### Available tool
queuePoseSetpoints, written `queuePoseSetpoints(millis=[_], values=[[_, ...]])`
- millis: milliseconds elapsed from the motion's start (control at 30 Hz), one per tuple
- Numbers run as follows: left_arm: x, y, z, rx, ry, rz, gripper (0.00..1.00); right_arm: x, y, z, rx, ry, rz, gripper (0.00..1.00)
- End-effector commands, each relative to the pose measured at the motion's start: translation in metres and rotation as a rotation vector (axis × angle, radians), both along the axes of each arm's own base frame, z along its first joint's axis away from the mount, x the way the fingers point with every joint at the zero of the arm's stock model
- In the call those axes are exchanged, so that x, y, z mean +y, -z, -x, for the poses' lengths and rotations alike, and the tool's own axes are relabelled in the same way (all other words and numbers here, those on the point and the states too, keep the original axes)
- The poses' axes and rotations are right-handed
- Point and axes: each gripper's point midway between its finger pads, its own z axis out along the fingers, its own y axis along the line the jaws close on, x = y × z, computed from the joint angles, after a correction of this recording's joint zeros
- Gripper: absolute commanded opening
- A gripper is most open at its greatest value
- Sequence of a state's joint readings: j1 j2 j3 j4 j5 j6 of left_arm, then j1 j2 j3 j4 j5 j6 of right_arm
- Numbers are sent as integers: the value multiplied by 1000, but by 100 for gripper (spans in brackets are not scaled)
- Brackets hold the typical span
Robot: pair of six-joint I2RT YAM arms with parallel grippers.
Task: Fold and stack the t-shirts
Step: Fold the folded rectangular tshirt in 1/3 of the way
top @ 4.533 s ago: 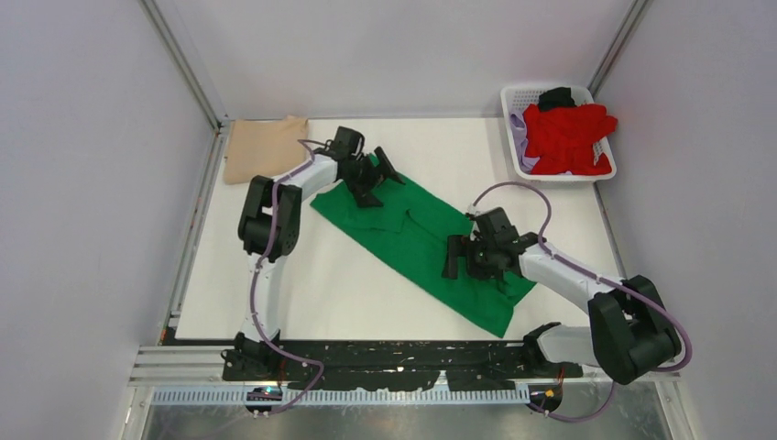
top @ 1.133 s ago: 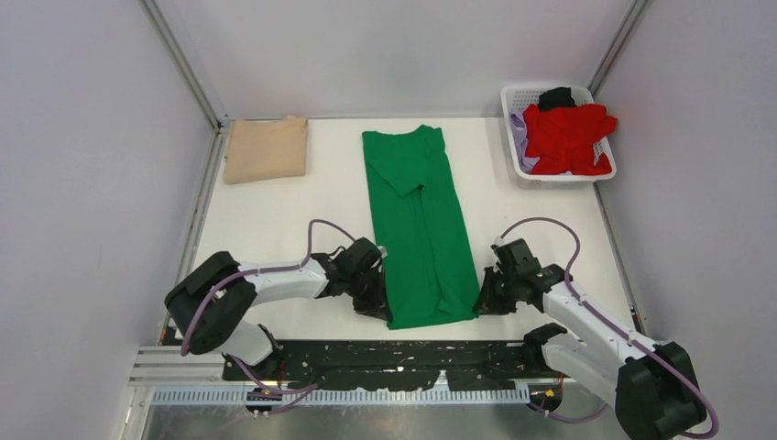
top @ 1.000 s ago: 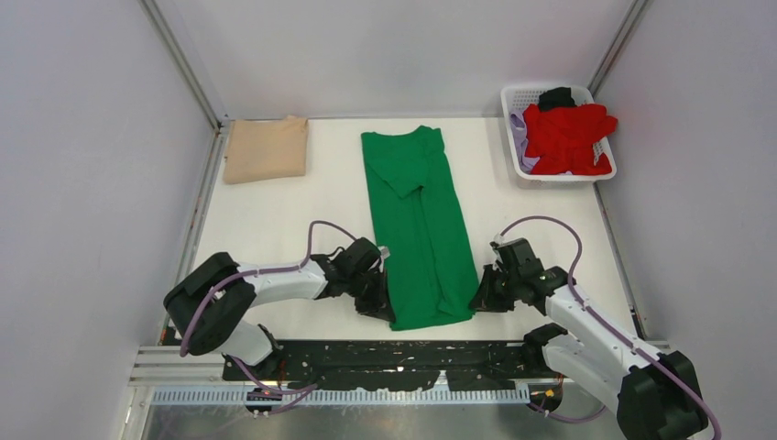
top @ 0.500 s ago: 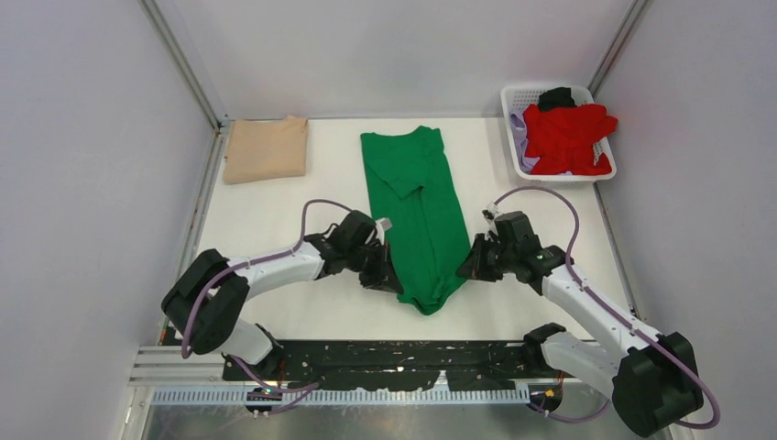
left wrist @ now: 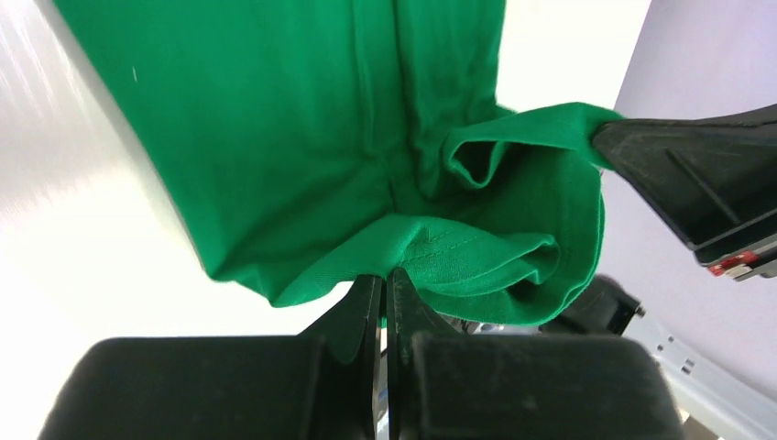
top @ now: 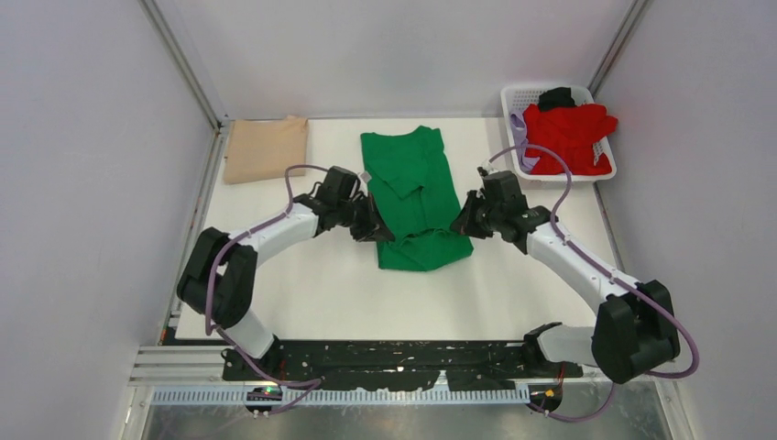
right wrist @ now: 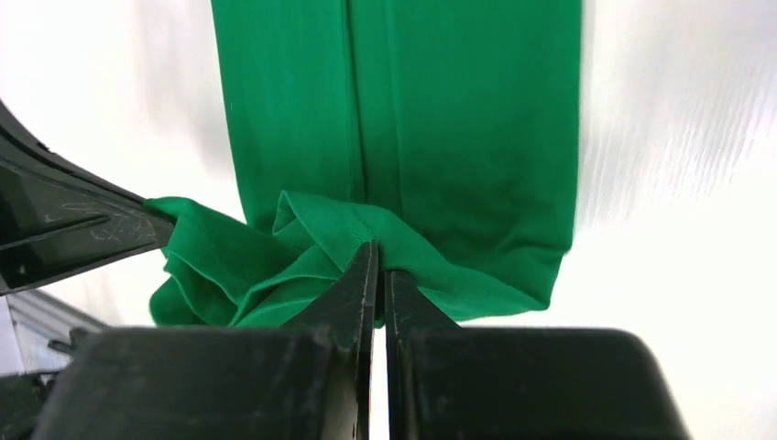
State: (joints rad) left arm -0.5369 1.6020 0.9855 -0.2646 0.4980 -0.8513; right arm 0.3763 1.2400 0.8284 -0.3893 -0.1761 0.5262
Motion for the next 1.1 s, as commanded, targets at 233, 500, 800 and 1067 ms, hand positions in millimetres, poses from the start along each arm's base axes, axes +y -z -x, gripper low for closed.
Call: queuePoseSetpoints(millis=[233,500,800,1067], values=[[29,-11,-75,-60,-108,-22,0,-2,-30,-94,-156,111,40,5],[37,-5,-108,-64,-134,-44,0,-1,-21,-130,-157,128,39,5],[40,2,-135,-59,-151,-65,0,-7,-11,-153,-154,149,39,5],[43,13,-153,-40,-185,-80,12,-3,7,-174,-146,137,31,6]])
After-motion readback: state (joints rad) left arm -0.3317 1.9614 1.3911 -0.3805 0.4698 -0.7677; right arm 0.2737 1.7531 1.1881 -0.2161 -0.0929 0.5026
